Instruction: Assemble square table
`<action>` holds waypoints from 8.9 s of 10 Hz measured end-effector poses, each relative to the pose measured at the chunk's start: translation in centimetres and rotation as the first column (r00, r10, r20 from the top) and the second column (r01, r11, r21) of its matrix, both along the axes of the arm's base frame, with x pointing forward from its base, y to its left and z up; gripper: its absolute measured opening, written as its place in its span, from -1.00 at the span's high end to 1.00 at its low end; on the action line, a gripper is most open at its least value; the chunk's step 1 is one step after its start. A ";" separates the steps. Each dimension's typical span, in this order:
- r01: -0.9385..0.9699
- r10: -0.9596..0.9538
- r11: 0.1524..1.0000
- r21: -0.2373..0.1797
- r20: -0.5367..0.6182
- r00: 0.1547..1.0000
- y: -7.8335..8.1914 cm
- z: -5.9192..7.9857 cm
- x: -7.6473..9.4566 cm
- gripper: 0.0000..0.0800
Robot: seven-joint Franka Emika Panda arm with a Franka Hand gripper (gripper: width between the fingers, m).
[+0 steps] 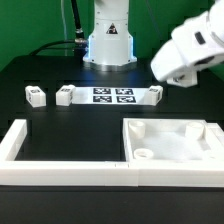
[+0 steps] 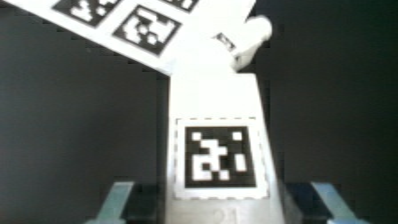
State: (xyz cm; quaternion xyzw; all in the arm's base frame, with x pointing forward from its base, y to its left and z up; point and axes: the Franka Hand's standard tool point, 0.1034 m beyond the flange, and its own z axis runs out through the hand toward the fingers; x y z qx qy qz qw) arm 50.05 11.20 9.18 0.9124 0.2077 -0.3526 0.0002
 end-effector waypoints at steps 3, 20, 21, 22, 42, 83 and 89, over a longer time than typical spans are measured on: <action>0.010 -0.021 0.998 0.060 0.189 0.982 -0.6 0.8 1.2 0.27; 0.003 -0.297 0.949 0.317 0.887 0.354 -2.9 3.6 14.6 0.27; -0.002 -0.300 0.947 0.320 0.892 0.337 -2.6 3.7 14.9 0.27; -0.003 -0.305 0.947 0.321 0.901 0.310 -2.7 3.3 15.1 0.27; 0.008 -0.327 0.939 0.344 0.887 0.327 -1.0 -1.0 16.4 0.27; 0.985 -0.890 -0.038 0.168 0.443 -0.110 -0.3 -1.6 17.1 0.26; 0.741 -0.725 0.634 0.219 0.501 0.473 -0.7 -1.3 16.8 -0.62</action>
Offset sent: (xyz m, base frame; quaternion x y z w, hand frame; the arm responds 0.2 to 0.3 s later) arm 0.1000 -0.0081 0.0623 0.0754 0.2020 -0.0181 0.9763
